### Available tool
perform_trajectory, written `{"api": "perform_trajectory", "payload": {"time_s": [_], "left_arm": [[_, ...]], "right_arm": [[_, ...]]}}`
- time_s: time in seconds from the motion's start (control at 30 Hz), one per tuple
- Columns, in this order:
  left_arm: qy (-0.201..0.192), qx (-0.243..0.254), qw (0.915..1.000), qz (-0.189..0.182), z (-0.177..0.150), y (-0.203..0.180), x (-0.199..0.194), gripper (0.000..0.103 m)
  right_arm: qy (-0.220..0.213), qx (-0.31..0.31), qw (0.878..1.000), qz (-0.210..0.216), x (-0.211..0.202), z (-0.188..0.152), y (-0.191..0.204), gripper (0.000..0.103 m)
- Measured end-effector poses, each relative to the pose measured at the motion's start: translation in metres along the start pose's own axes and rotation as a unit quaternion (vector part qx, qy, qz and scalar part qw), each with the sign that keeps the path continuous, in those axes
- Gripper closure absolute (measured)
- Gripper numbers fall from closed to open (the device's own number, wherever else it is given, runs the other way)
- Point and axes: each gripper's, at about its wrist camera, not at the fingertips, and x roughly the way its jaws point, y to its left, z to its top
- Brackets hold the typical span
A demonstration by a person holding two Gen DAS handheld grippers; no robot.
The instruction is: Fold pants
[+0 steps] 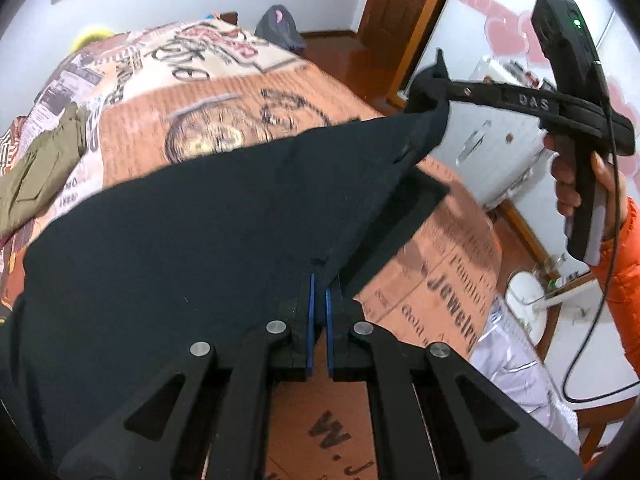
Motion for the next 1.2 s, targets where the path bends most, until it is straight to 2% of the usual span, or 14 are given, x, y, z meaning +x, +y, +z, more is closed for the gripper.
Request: {"api": "perform_trajectory", "payload": {"time_s": [0.1, 0.2, 0.33, 0.37, 0.4, 0.47, 0.57, 0.63, 0.83, 0.93, 1.07, 1.2], "left_arm": [[0.012, -0.009, 0.9999, 0.002, -0.009, -0.001, 0.008, 0.100], [0.008, -0.021, 0.9997, 0.003, -0.012, -0.001, 0.005, 0.099], [0.002, -0.030, 0.9995, 0.007, -0.014, -0.003, -0.007, 0.092], [0.002, -0.030, 0.9995, 0.007, -0.015, -0.004, -0.010, 0.087], [0.001, -0.031, 0.9995, 0.008, -0.015, -0.004, -0.013, 0.080], [-0.004, -0.028, 0.9996, 0.008, -0.017, -0.006, -0.022, 0.075], [-0.010, -0.026, 0.9996, 0.008, -0.019, -0.005, -0.036, 0.075], [-0.018, -0.026, 0.9994, 0.013, -0.020, -0.003, -0.048, 0.074], [-0.057, -0.051, 0.9969, 0.017, -0.010, 0.019, -0.081, 0.073], [-0.082, -0.058, 0.9942, 0.039, 0.001, 0.033, -0.092, 0.060], [-0.088, -0.071, 0.9915, 0.064, 0.015, 0.055, -0.086, 0.058], [-0.068, -0.074, 0.9907, 0.092, 0.025, 0.079, -0.061, 0.058]], "right_arm": [[0.018, 0.016, 1.000, -0.001, 0.007, -0.025, -0.008, 0.094], [0.036, 0.028, 0.999, 0.002, 0.015, -0.048, -0.013, 0.094], [0.050, 0.035, 0.998, -0.001, 0.019, -0.070, -0.018, 0.092], [0.054, 0.035, 0.998, -0.002, 0.019, -0.073, -0.018, 0.092], [0.054, 0.036, 0.998, -0.004, 0.018, -0.076, -0.019, 0.090], [0.058, 0.035, 0.998, -0.011, 0.015, -0.080, -0.021, 0.083], [0.062, 0.037, 0.997, -0.019, 0.006, -0.085, -0.027, 0.069], [0.061, 0.038, 0.997, -0.023, -0.001, -0.087, -0.032, 0.066], [0.040, 0.029, 0.998, -0.042, -0.021, -0.073, -0.041, 0.065], [0.026, 0.032, 0.998, -0.045, -0.019, -0.056, -0.043, 0.065], [0.027, 0.017, 0.998, -0.063, 0.005, -0.036, -0.041, 0.065], [0.063, 0.008, 0.996, -0.070, 0.047, -0.027, -0.044, 0.065]]}}
